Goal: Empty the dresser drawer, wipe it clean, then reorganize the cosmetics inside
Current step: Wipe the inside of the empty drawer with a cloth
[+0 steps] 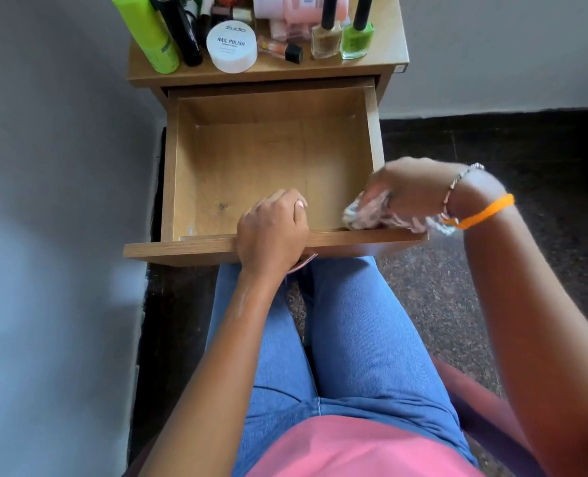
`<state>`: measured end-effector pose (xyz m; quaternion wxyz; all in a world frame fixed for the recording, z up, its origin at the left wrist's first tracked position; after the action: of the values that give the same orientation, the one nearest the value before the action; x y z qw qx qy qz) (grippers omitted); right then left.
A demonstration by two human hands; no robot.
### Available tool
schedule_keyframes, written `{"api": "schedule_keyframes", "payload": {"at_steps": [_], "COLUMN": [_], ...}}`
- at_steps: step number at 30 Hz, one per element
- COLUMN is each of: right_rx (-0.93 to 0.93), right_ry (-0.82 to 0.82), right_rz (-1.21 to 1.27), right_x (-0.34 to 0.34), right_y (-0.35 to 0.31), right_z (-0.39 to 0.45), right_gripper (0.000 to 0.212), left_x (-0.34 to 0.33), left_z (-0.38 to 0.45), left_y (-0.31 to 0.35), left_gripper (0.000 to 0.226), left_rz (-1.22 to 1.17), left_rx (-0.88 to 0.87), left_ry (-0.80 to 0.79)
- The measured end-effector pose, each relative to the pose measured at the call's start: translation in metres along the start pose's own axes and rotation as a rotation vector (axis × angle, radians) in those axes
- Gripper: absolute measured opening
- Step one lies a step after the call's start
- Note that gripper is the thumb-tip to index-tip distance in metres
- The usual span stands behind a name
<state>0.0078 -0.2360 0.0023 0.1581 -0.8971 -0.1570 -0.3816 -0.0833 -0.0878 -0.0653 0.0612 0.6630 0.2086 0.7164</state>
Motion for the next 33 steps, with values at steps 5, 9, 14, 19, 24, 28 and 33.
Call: {"api": "schedule_keyframes", "payload": {"at_steps": [5,9,14,19,24,28,33], "right_rx": [0.152,0.150,0.117,0.286,0.599,0.579,0.425], "right_ry": [0.163,-0.126,-0.226,-0.211,-0.112,-0.083,-0.210], "right_rz": [0.089,0.106,-0.047,0.010,0.416,0.301,0.124], "right_x": [-0.020,-0.040,-0.030,-0.038,-0.053,-0.054,-0.027], "right_y": [-0.053,-0.043,-0.028,-0.085,-0.159,-0.149,-0.099], "right_z": [0.028,0.044,0.051,0.073,0.070,0.075,0.072], "right_gripper": [0.036,0.046,0.044,0.049,0.052,0.054,0.062], "left_x": [0.007,0.006,0.010,0.009,0.008,0.005,0.005], "left_z": [-0.019,-0.039,-0.049,-0.064,-0.080,-0.080,-0.081], "left_y": [-0.012,-0.032,-0.056,-0.067,-0.078,-0.079,-0.077], "left_gripper": [0.029,0.027,0.034,0.043,0.069,0.073,0.074], "left_rz": [0.048,0.138,0.134,0.057,-0.008,0.003,-0.007], "left_rx": [0.071,0.145,0.192,0.254,0.309,0.297,0.302], "left_ry": [0.258,0.299,0.332,0.429,0.459,0.433,0.425]}}
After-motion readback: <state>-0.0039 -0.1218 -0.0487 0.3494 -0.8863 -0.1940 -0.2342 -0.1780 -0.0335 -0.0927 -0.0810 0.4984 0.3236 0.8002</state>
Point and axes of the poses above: each hand's wrist, its own z-axis towards the middle knuckle, its own x-axis out of the back of the hand, y = z × x, the point moved 3 cm from there along z, towards the middle knuckle, and after that the axes turned 9 degrees about -x, right-handed, at the moved point
